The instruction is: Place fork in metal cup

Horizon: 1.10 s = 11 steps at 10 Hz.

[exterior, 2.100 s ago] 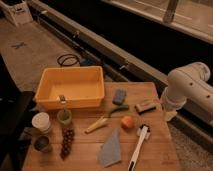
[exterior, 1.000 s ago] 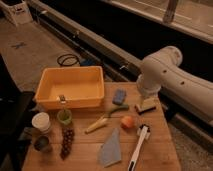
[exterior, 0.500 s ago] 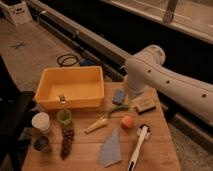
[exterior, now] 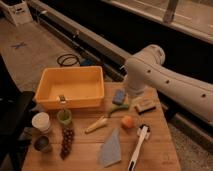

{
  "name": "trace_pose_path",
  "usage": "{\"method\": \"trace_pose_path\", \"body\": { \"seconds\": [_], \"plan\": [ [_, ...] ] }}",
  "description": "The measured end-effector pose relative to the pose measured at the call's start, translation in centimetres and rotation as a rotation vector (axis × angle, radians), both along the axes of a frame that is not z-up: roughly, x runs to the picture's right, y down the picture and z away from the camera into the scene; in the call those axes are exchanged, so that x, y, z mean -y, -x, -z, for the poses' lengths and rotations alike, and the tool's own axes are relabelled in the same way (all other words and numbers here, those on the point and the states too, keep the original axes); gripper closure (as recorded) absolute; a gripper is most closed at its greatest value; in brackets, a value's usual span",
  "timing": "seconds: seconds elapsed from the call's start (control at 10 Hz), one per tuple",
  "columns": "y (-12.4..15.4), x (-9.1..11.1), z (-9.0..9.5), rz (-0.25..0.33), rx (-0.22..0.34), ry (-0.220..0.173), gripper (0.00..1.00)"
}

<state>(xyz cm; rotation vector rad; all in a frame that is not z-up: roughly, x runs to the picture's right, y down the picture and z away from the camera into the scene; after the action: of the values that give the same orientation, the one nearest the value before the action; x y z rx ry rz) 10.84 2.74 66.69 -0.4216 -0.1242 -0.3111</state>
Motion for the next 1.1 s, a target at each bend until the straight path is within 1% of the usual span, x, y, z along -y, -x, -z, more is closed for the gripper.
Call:
{"method": "trace_pose_path", "body": {
  "seconds": [0.1,0.2,0.3,0.4,0.5,0.8,0.9,1.1],
  "plan": [
    [1.1,1.3,-0.3,0.017,0.008,-0.028,0.35],
    [2.6,2.3,-0.5,0.029,0.02,-0.046,0.35],
    [3.8,3.0,-0.8,0.037,0.031,-0.056,0.35],
    [5.7,3.7,-1.3,0.047,0.053,-0.063,0.35],
    [8.5,4.5,-1.9,0.062,0.093,-0.065,0.35],
    [13.6,5.5,-2.6,0.111,0.186,-0.057,0.35],
    [16.4,6.0,-2.9,0.142,0.234,-0.055,0.35],
    [19.7,6.4,-3.1,0.182,0.286,-0.052,0.35]
  ]
}}
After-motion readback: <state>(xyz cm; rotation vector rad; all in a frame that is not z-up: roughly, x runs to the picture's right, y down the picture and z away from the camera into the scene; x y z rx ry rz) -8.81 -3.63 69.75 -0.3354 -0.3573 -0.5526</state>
